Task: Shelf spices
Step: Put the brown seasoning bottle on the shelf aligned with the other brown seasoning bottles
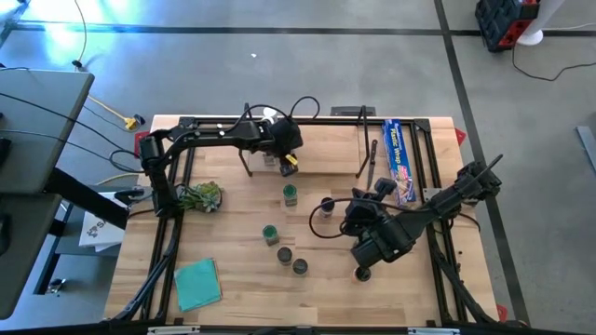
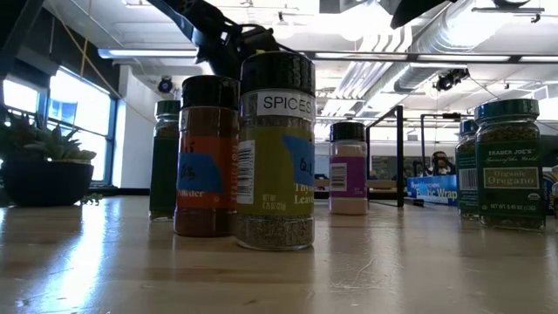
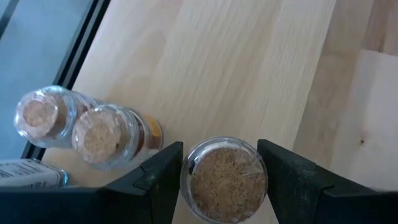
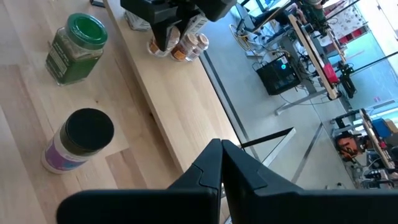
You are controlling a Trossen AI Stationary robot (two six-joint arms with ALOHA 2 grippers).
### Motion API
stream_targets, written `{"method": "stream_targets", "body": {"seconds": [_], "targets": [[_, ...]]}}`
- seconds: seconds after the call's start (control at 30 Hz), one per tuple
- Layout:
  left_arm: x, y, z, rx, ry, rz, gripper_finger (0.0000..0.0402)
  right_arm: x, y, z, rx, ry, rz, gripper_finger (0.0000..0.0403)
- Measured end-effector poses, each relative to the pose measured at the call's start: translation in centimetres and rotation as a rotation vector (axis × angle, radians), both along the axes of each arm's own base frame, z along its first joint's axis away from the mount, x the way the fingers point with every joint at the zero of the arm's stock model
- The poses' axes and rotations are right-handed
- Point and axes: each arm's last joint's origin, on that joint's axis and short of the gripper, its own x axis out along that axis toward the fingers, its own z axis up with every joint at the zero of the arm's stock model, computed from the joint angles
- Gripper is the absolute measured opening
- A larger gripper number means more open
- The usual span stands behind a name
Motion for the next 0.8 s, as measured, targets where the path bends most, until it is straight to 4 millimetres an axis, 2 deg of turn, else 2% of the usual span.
{"method": "stream_targets", "body": {"seconds": [0.33,0.8], "targets": [[-0.25,0.03,-0.06,0.012,0.028,0.016,0.0201,0.00,0.00,0.00,0.000,0.000,0.000,0.0004],[-0.32,0.18,0.11,0.049,0.036,0.033,0.0229,0.01,0.00,0.00,0.003,-0.006,-0.003,0.0004]]}}
